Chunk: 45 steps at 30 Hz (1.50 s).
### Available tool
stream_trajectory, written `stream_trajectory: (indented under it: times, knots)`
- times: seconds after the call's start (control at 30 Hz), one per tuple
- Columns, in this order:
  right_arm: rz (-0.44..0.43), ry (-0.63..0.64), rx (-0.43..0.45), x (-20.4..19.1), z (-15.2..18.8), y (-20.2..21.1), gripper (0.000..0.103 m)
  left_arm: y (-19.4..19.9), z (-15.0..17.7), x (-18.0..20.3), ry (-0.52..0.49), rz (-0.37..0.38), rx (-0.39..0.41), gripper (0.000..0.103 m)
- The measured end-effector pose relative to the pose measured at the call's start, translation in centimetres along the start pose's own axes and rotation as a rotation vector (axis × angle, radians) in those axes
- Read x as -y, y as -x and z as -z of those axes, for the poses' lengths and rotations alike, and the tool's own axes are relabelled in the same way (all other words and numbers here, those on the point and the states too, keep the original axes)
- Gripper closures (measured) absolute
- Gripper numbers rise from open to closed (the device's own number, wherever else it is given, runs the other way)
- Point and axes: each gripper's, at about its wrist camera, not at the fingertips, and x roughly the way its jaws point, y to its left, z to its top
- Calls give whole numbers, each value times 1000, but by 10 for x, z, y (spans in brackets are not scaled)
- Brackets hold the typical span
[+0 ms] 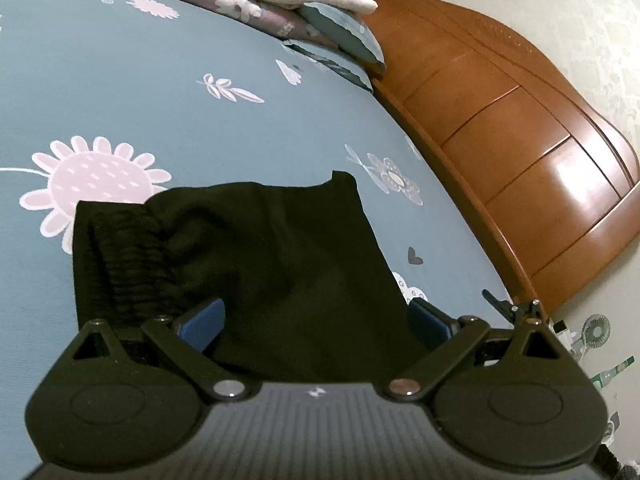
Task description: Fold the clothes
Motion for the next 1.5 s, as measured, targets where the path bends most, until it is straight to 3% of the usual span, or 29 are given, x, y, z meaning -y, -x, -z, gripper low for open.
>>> stream_trajectory:
  times: [0.27, 0.47, 0.53, 0.7, 0.83, 0.97, 1.13, 1.23, 1.37, 1.5]
  knots:
    - [20, -30, -91, 12, 19, 6, 0, -22, 1, 2, -29, -33, -24, 6]
    - [-31, -255, -21, 49, 12, 19, 0, -31, 14, 0, -65, -48, -26, 6]
    - [-93, -363, 19, 59, 4, 16, 0, -29, 20, 0, -77, -47, -20, 6]
    - [-389, -606, 78, 61, -5, -3, 0, -18, 32, 4, -108, -60, -13, 6]
    - [-565, -715, -31, 45, 11, -26, 0, -13, 33, 6, -109, -65, -25, 6]
    - [-585, -810, -59, 60, 27, -31, 0, -9, 20, 15, -113, -67, -36, 6]
    - [-593, -936, 82, 97, 13, -43, 0, -27, -20, 37, -145, -8, -7, 6]
    - [-632, -947, 114, 98, -4, -69, 0, -55, -43, 45, -133, 19, -13, 6]
    - [-685, -952, 52, 78, -8, -102, 0, -96, -61, 52, -120, 33, -70, 6]
    - [-716, -1001, 66, 69, 3, -112, 0, -135, -63, 43, -61, 3, -168, 6]
